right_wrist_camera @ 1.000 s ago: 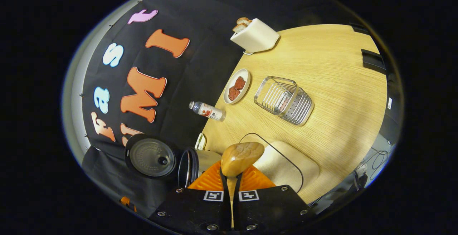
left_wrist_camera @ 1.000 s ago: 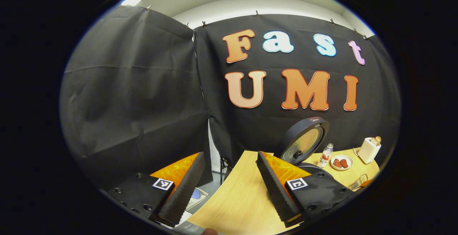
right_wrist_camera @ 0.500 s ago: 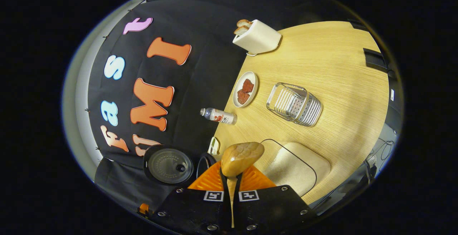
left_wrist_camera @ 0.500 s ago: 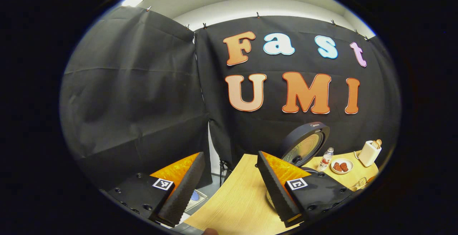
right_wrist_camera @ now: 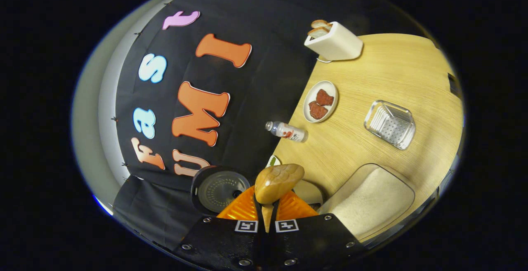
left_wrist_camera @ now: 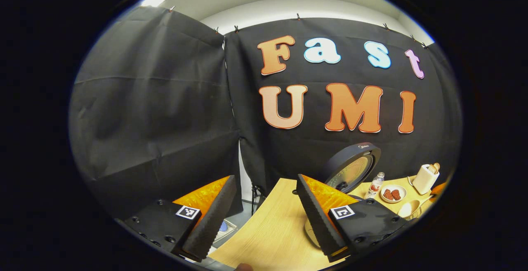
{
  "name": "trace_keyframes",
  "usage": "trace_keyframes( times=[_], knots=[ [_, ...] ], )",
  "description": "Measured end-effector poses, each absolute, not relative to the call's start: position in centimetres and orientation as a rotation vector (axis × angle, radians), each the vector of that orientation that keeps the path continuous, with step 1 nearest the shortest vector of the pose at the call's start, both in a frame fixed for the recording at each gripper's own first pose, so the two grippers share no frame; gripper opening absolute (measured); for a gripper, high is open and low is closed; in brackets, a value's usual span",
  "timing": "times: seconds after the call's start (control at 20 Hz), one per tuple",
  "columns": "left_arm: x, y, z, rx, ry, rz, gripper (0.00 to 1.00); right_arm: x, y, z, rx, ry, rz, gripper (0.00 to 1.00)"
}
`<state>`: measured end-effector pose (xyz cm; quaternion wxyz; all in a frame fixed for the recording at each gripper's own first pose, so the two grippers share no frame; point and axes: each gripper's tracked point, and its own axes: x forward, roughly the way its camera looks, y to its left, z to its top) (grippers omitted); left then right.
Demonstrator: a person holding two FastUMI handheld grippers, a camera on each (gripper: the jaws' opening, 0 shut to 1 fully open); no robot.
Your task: Close the left gripper, press the button to open the rice cooker; take a wooden spoon from the chopstick holder with the right hand, scoop a spoonful of rice and pour it into the rice cooker, then put the wooden spoon back into the chopstick holder.
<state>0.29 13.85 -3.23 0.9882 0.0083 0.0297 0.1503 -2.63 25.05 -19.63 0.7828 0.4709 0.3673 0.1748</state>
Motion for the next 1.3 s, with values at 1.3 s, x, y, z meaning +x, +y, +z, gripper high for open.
trace_keyframes(
  times=[1.3],
  knots=[
    [2.1, 16.2, -2.8, 0.000, 0.066, 0.276, 1.00, 3.3, 39.1, -22.7, 0.386, 0.686, 0.538, 0.01]
  ],
)
